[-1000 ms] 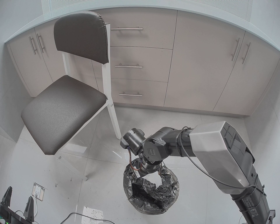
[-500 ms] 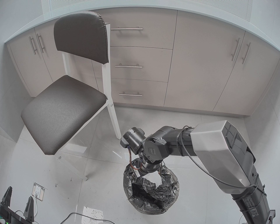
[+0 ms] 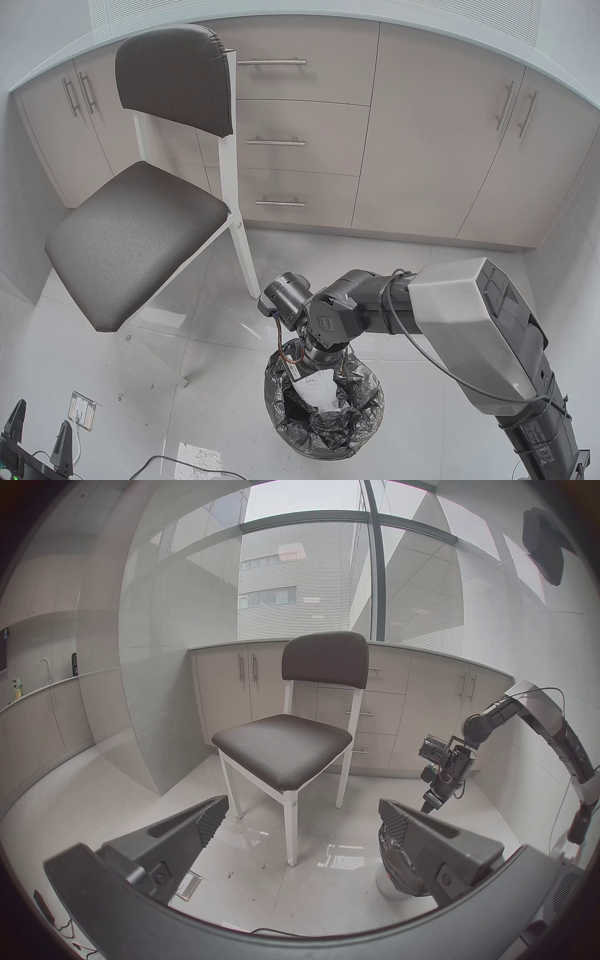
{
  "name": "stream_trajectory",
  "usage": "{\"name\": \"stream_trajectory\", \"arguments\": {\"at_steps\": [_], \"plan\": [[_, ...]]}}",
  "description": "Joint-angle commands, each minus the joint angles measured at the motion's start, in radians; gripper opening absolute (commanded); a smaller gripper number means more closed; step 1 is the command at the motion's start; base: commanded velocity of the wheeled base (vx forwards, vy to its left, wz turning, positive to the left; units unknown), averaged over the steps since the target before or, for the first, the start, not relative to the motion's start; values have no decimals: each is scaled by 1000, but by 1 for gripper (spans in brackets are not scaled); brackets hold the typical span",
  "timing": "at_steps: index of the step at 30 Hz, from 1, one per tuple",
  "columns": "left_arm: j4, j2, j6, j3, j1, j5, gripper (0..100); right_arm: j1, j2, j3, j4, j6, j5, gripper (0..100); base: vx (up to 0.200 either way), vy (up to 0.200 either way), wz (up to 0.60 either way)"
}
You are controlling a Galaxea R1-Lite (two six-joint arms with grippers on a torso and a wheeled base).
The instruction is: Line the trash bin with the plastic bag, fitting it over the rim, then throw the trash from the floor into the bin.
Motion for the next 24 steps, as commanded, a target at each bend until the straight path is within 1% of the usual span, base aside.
{"name": "stream_trajectory", "arguments": {"at_steps": [1,16,17,24], "plan": [[0,-10,-1,15,0,1,100,1,-1,0,-2,1,-1,100,0,0,0],[0,-10,1,15,0,1,100,2,2,0,-4,6,-1,100,0,0,0],[0,-10,1,15,0,1,100,2,2,0,-4,4,-6,0,0,0,0],[0,-10,1,15,0,1,100,2,2,0,-4,12,-9,0,0,0,0]]}}
